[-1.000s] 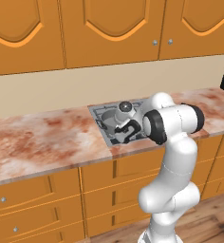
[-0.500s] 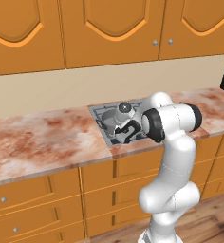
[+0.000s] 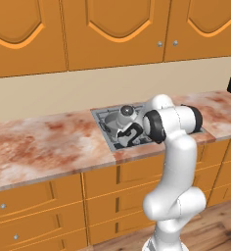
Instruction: Move the pot and pan from the stove into the sink.
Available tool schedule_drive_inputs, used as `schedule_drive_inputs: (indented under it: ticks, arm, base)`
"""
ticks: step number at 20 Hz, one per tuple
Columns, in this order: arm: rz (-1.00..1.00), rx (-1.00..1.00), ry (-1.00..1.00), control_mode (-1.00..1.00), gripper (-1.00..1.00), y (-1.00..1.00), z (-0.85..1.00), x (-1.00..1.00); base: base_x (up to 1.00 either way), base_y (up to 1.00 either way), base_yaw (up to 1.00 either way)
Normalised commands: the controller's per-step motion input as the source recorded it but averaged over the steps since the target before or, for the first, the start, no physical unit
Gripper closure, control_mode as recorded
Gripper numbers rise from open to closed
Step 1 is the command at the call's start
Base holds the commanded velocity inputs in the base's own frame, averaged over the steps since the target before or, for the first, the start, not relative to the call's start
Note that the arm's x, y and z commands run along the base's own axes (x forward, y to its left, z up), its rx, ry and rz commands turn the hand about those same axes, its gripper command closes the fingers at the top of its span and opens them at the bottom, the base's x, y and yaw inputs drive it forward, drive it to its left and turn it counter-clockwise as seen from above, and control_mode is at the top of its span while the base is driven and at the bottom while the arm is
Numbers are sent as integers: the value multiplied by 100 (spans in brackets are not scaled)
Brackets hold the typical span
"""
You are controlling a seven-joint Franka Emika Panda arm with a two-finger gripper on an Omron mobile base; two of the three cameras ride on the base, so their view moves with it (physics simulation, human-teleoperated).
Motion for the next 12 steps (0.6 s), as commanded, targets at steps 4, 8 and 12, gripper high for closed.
schedule_drive_inputs:
  ticks: [4, 8, 12]
  arm:
    - [0, 0, 0, -100, -100, 0, -28, 9]
    - [1, 0, 0, -100, -100, 0, -20, 0]
    - [0, 0, 0, -100, 100, 0, -15, 0]
  base:
    - [0, 0, 0]
    - [0, 0, 0]
    - [0, 0, 0]
